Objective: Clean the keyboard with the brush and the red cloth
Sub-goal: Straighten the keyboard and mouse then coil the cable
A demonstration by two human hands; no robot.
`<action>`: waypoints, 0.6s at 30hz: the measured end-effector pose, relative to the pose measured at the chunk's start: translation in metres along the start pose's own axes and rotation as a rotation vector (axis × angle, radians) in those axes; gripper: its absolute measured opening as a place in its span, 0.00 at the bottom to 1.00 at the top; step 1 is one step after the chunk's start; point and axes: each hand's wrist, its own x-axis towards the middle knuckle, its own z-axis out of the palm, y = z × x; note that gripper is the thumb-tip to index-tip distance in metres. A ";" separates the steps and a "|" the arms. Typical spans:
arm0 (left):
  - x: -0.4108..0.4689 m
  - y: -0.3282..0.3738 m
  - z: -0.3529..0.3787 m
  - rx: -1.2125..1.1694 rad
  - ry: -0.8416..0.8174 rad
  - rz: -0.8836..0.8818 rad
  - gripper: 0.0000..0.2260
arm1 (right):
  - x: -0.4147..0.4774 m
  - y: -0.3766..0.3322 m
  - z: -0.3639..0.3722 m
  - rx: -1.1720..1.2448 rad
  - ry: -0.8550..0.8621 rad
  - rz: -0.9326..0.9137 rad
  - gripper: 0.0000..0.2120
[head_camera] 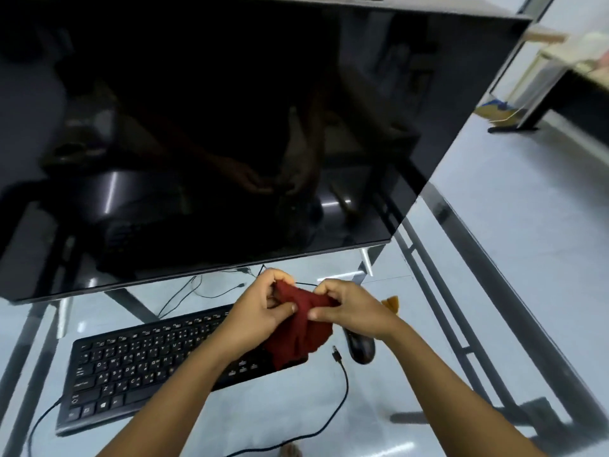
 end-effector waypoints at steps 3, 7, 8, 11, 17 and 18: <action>0.015 0.022 0.027 0.031 -0.032 -0.012 0.12 | -0.026 0.004 -0.037 0.050 0.215 -0.007 0.09; 0.030 0.053 0.081 0.099 -0.122 0.014 0.07 | -0.070 0.018 -0.084 0.164 0.353 -0.001 0.10; 0.032 0.060 0.097 0.069 -0.168 0.012 0.08 | -0.082 0.023 -0.095 0.179 0.373 0.003 0.10; 0.039 0.069 0.144 -0.033 -0.285 -0.021 0.10 | -0.118 0.038 -0.124 0.239 0.462 0.031 0.10; 0.049 0.053 0.233 0.195 -0.227 -0.132 0.09 | -0.155 0.099 -0.168 0.097 0.559 0.277 0.07; 0.053 0.047 0.244 0.291 -0.207 -0.125 0.09 | -0.150 0.115 -0.172 0.042 0.531 0.334 0.07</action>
